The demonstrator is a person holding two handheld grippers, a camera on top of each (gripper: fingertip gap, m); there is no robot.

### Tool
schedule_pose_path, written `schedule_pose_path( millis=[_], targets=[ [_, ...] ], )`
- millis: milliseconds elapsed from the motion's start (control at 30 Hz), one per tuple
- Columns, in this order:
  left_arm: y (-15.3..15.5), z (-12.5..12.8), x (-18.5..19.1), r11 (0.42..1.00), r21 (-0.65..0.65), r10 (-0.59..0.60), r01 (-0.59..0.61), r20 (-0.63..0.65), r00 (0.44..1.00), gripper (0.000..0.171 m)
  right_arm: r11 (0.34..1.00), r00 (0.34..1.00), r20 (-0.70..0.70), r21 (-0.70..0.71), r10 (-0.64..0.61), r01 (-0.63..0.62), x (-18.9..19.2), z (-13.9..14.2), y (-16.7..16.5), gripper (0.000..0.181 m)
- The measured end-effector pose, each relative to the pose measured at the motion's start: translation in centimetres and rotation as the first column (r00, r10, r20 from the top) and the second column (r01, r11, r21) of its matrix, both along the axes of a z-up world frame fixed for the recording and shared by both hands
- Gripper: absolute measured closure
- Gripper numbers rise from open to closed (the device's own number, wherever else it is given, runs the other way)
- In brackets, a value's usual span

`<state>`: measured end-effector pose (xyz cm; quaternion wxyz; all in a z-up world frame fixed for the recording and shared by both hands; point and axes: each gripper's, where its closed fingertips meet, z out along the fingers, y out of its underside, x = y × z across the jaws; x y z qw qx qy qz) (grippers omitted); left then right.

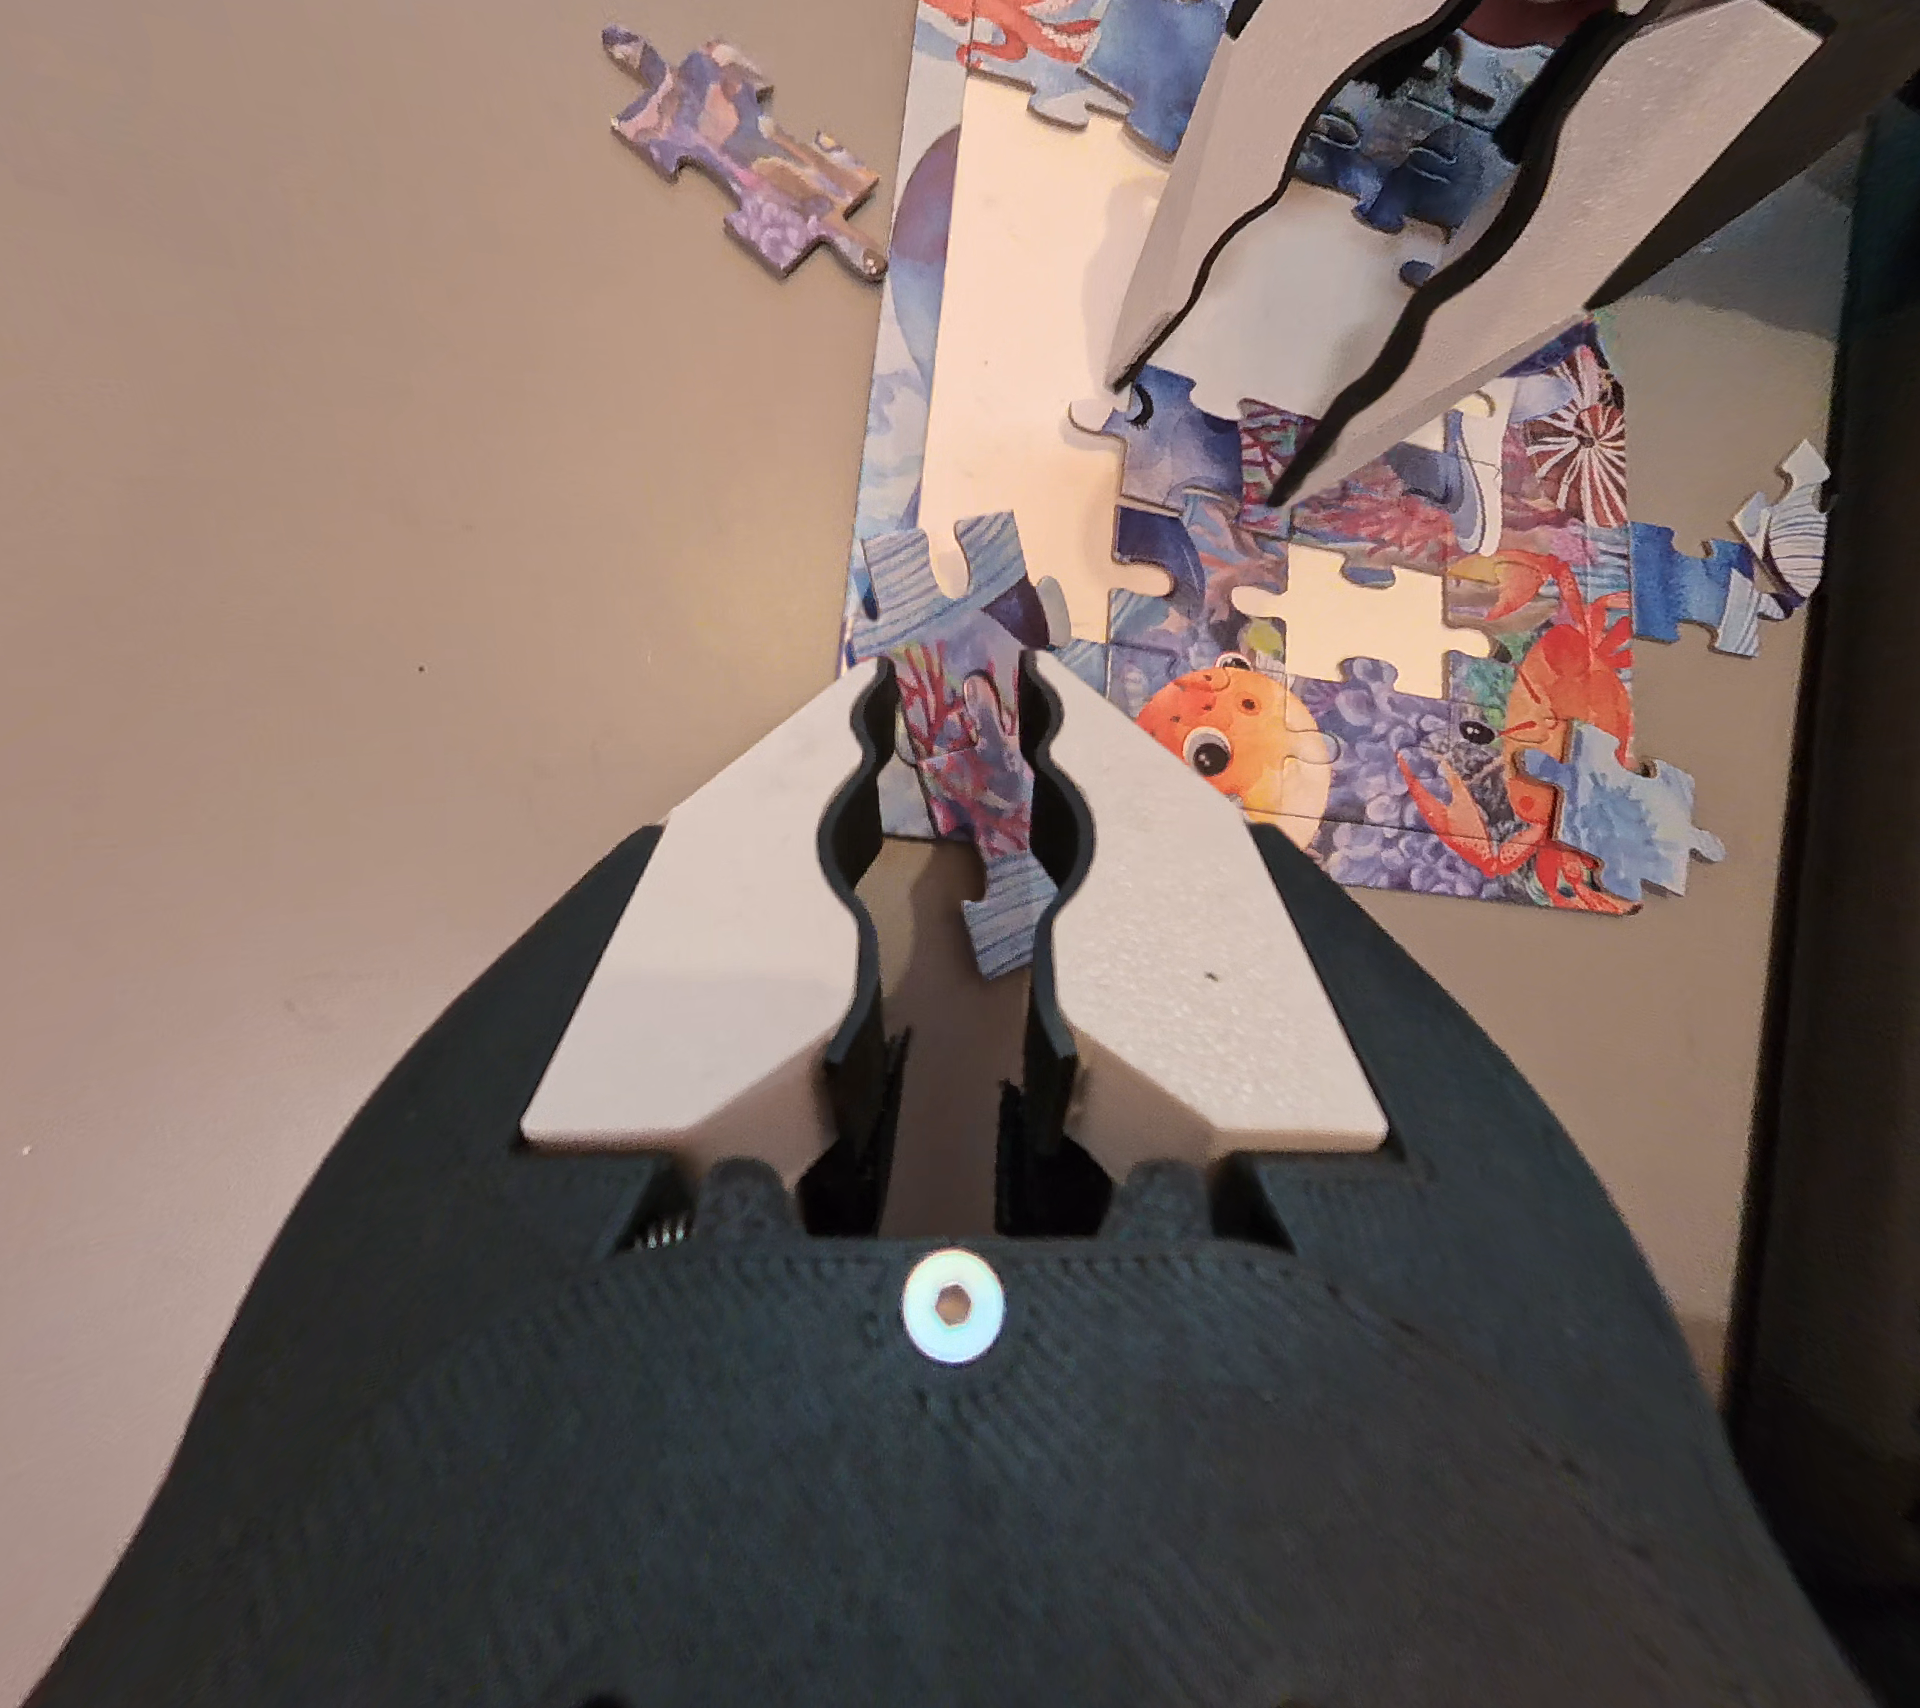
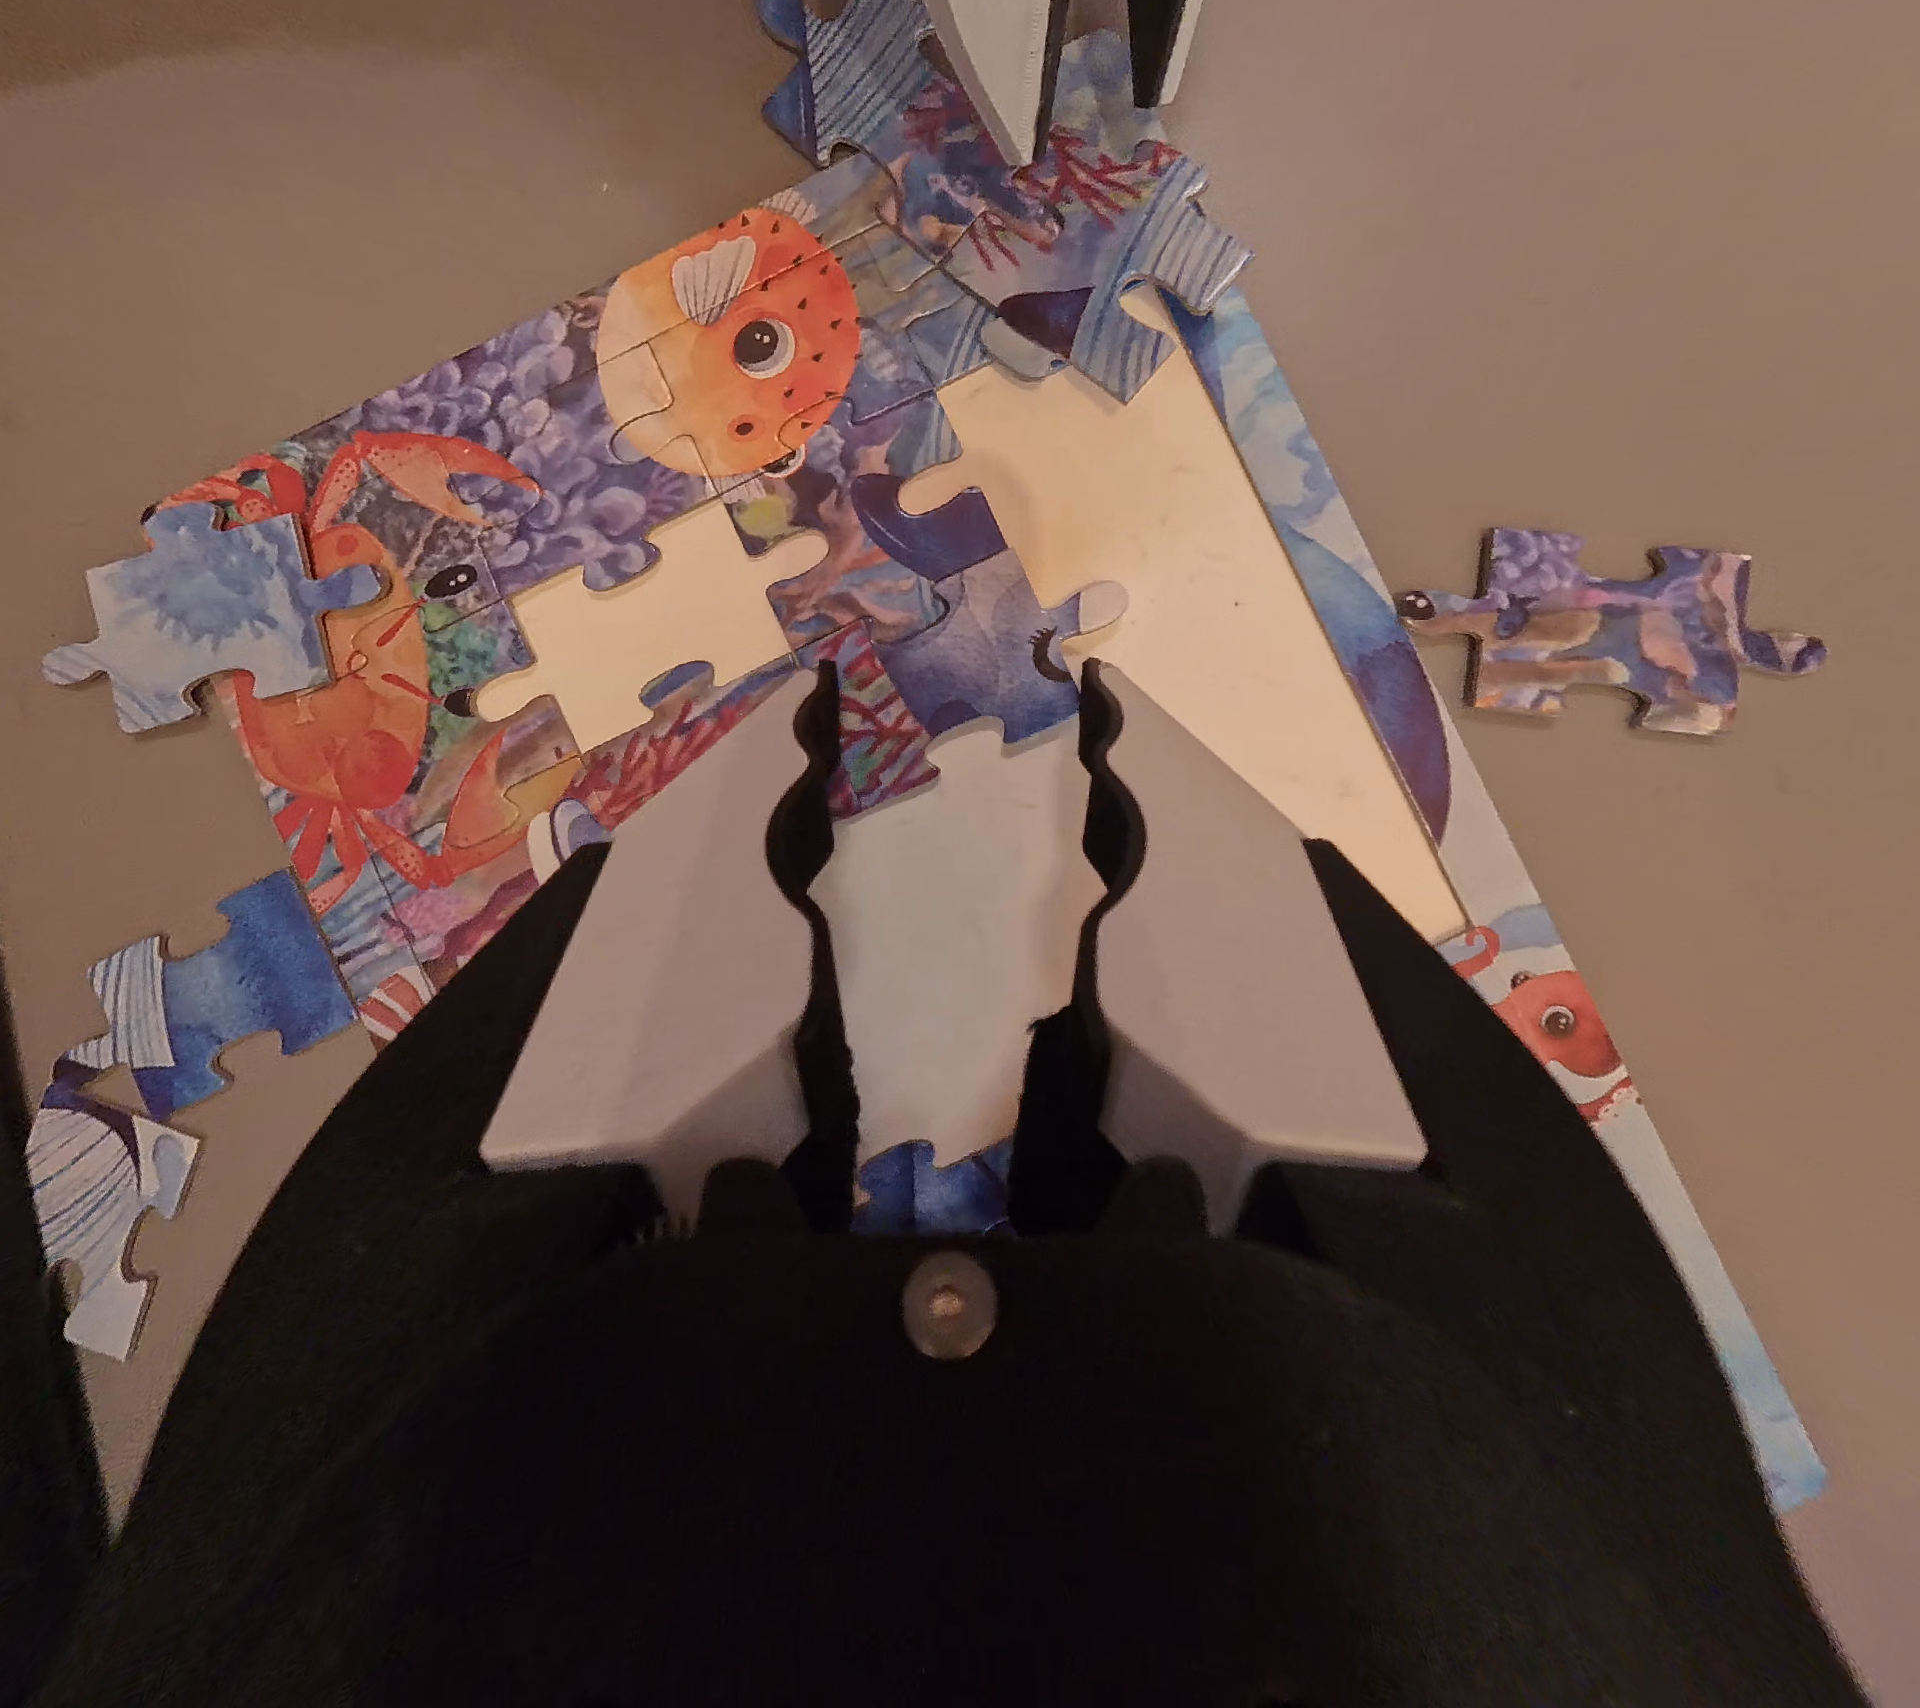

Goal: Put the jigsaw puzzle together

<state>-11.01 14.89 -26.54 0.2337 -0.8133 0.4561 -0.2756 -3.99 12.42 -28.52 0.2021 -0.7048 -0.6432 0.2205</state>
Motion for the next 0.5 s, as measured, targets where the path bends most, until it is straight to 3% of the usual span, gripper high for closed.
schedule_pose_path(
  millis=[300,500],
  targets=[
    [-2.4,1.4,4.6,0.985,0.055,-0.165,0.164,0.022,0.986,0.14,1.0,1.0,-0.018,0.021,0.007,-0.006,0.2,0.4,-0.1,0.154],
    [-4.6,0.4,7.5,0.964,0.06,-0.257,0.261,-0.059,0.964,0.1,1.0,1.0,-0.025,0.021,0.01,-0.009,0.2,0.3,-0.1,0.154]
  ],
)
